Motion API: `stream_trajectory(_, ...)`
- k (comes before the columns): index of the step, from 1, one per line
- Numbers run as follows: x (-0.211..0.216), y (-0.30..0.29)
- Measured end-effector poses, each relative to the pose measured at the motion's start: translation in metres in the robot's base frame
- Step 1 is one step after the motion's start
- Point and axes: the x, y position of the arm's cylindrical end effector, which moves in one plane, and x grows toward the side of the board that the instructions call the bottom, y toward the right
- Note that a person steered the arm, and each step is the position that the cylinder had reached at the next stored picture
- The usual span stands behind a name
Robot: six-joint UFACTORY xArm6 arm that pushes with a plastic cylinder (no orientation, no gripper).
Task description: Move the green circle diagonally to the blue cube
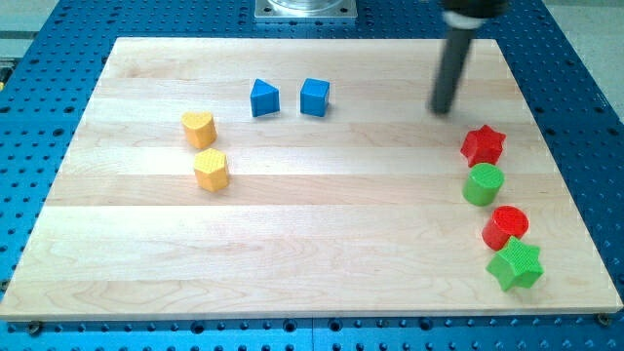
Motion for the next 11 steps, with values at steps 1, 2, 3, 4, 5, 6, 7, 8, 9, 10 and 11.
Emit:
stream_trajectory(1,0.016,0.082)
stream_trajectory(2,0.065,0.12)
stream_trajectory(3,0.122,0.076)
stream_trajectory(4,0.143,0.006)
stream_trajectory(5,0.187,0.026)
stream_trajectory(6,0.179,-0.048)
stream_trajectory(7,0.128,-0.09)
stream_trajectory(8,0.14,-0.127)
stream_trajectory(9,0.177,-0.09)
stream_trajectory(10,0.19,-0.031)
stream_trajectory(11,0.146,0.011)
